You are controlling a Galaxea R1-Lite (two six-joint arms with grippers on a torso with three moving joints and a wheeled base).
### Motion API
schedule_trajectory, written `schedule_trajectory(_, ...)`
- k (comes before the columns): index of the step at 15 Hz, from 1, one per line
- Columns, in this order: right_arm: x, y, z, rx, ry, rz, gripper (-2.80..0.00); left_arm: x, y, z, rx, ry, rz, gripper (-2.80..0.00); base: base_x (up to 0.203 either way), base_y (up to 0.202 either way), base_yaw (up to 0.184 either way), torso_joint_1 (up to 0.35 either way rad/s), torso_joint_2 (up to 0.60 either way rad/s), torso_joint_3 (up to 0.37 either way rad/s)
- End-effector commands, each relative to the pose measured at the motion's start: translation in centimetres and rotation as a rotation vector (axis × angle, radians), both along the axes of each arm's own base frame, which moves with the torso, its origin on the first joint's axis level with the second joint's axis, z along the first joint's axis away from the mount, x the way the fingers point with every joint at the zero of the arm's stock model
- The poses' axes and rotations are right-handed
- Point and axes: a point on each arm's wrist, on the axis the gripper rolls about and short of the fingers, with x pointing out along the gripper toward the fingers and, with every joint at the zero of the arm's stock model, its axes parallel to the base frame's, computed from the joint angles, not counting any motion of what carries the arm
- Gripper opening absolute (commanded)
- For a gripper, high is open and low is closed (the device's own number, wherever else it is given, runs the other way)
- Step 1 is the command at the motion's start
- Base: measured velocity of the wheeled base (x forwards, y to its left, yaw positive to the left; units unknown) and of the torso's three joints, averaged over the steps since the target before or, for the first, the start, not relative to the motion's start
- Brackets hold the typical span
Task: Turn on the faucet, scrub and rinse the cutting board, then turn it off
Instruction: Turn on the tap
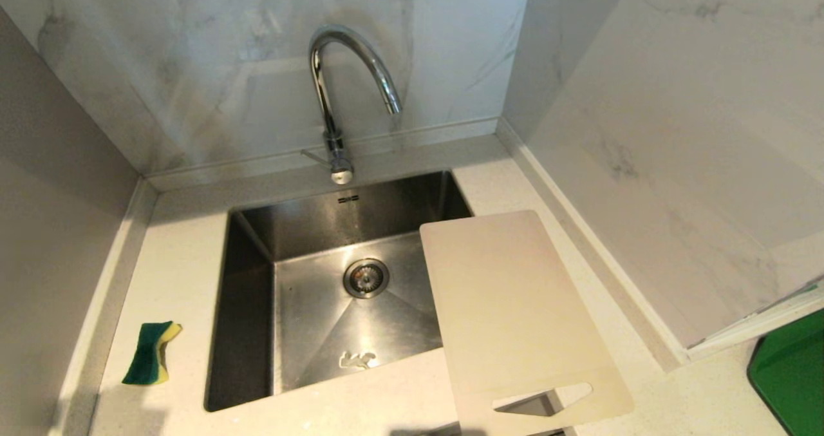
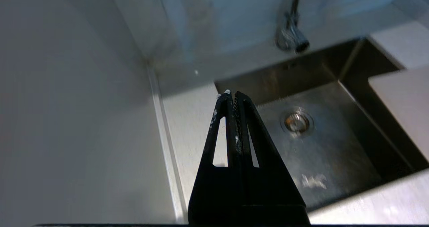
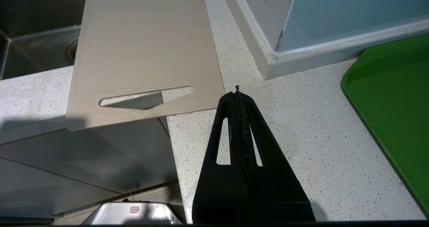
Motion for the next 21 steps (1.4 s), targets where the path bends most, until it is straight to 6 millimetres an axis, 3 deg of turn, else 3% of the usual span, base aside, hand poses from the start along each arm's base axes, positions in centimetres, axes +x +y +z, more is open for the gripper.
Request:
schedule_trajectory(1,0.0,0.0,0.0,0.000,0.001,0.001,-2.80,5.2,0.1,3.7,0.018,0.034,0.022,-2.80,0.000,0.000,0.000,0.000,0.00,0.000)
schedule_trajectory(4,0.0,0.0,0.0,0.000,0.001,0.002,-2.80,10.1,0.2,7.7,0.053,0.009,0.048,-2.80,0.000,0.000,0.000,0.000,0.00,0.000)
schedule_trajectory(8,0.0,0.0,0.0,0.000,0.001,0.002,-2.80,17.0,-0.1,10.5,0.145,0.007,0.116,-2.80,0.000,0.000,0.000,0.000,0.00,0.000)
schedule_trajectory(11,0.0,0.0,0.0,0.000,0.001,0.002,-2.80,21.2,-1.7,12.2,0.165,-0.018,0.184,-2.80,0.000,0.000,0.000,0.000,0.00,0.000)
schedule_trajectory(14,0.0,0.0,0.0,0.000,0.001,0.001,-2.80,25.5,-3.6,12.6,0.172,-0.013,0.298,-2.80,0.000,0.000,0.000,0.000,0.00,0.000)
schedule_trajectory(17,0.0,0.0,0.0,0.000,0.001,0.002,-2.80,28.5,-6.3,12.1,0.149,-0.008,0.338,-2.80,0.000,0.000,0.000,0.000,0.00,0.000)
schedule_trajectory(21,0.0,0.0,0.0,0.000,0.001,0.002,-2.80,32.4,-10.2,9.5,0.022,-0.051,0.320,-2.80,0.000,0.000,0.000,0.000,0.00,0.000)
